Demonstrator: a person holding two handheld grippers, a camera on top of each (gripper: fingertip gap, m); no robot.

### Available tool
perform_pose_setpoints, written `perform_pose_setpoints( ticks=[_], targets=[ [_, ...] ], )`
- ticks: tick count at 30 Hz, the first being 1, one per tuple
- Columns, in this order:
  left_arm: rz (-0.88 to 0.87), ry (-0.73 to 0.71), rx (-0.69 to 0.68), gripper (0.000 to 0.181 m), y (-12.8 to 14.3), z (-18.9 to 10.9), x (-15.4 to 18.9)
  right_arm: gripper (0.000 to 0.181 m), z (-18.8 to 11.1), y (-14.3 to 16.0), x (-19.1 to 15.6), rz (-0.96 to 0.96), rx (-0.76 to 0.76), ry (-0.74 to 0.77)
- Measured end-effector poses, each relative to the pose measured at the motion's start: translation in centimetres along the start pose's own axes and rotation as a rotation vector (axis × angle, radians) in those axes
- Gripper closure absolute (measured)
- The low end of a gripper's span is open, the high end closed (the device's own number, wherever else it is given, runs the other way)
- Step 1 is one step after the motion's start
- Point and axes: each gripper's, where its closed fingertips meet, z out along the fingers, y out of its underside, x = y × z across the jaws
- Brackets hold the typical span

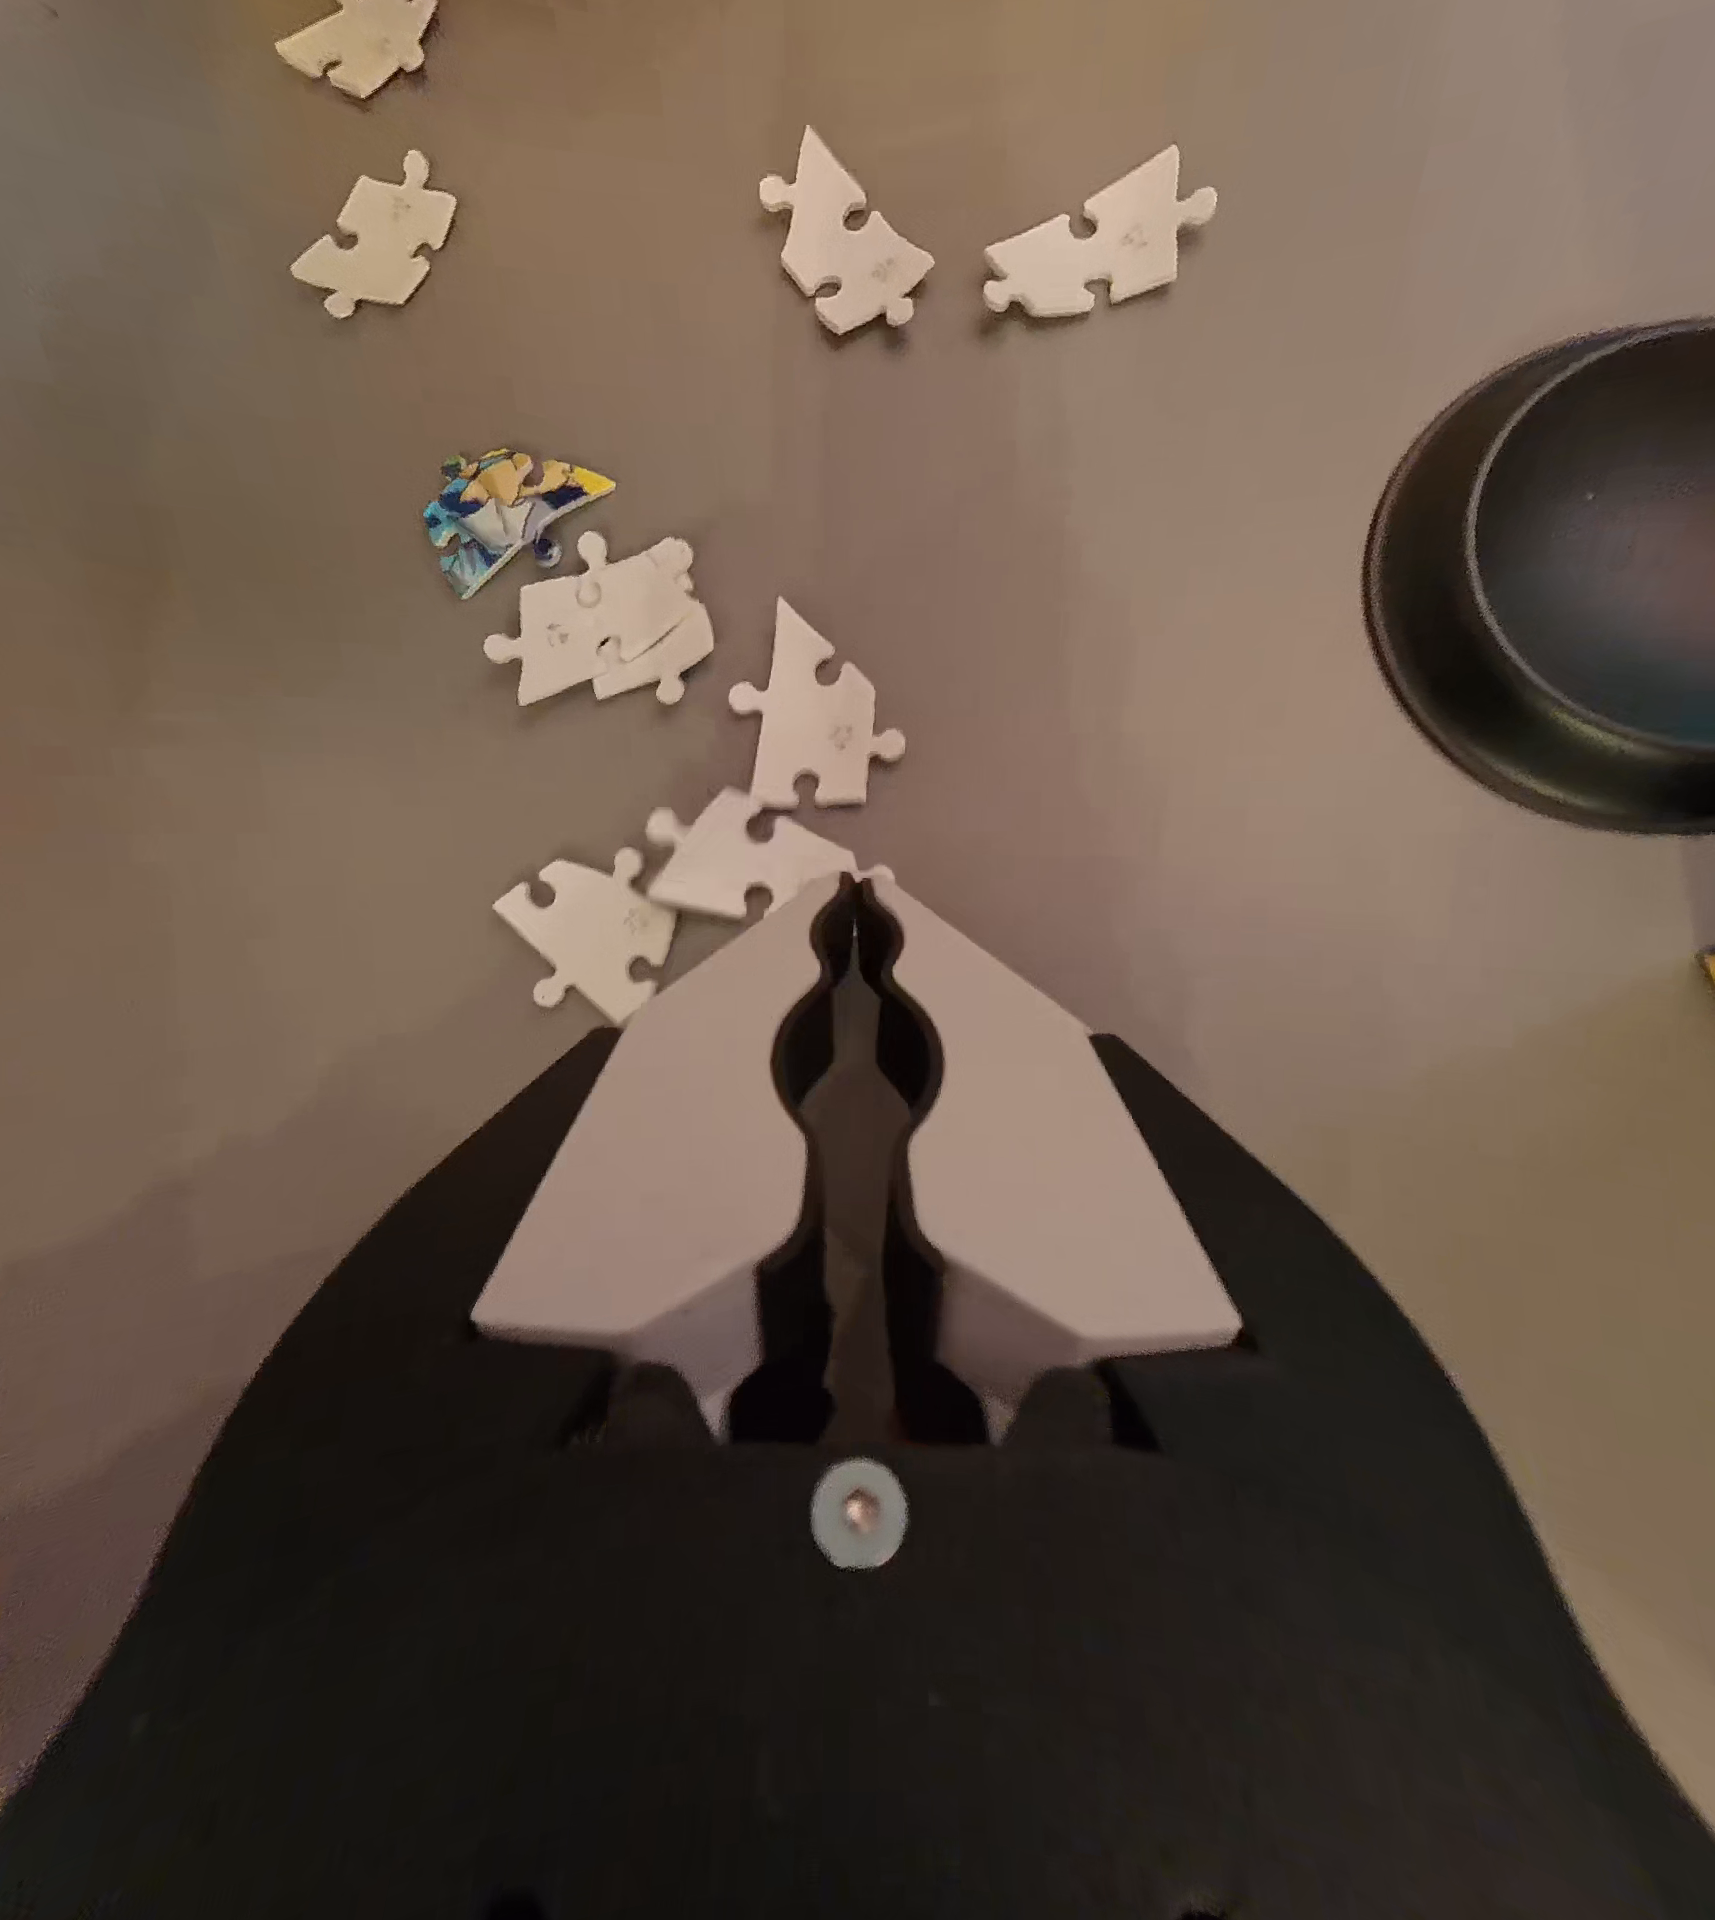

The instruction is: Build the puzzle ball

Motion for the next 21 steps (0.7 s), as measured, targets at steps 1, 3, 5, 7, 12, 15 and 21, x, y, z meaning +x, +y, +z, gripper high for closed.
perform_pose_setpoints(
  ticks=[1, 3, 5, 7, 12, 15, 21],
  targets=[
    [0.002, 0.013, -0.010, 0.179, 0.2, 0.5, 0.7, 0.181, -0.2, 0.3, -0.1, 0.002, -0.004, -0.003],
    [0.009, 0.037, -0.039, 0.179, 0.9, 1.8, 2.0, 0.181, -0.8, 0.9, 0.0, 0.003, -0.020, 0.021],
    [0.016, 0.048, -0.067, 0.179, 1.7, 3.0, 3.3, 0.181, -1.4, 1.3, -0.1, 0.017, -0.025, 0.019],
    [0.020, 0.064, -0.100, 0.179, 2.7, 3.9, 4.6, 0.181, -2.1, 1.8, -0.2, 0.026, -0.034, 0.027],
    [-0.037, 0.079, -0.132, 0.179, 5.5, 4.7, 6.7, 0.181, -3.8, 3.6, -0.3, 0.069, -0.036, 0.060],
    [-0.062, 0.065, -0.151, 0.179, 7.2, 4.0, 7.4, 0.181, -4.2, 3.5, -0.8, 0.091, 0.019, 0.048],
    [-0.105, -0.013, -0.138, 0.179, 9.0, 2.3, 7.2, 0.153, -2.5, 1.4, -1.2, 0.021, 0.025, 0.014]
  ],
)
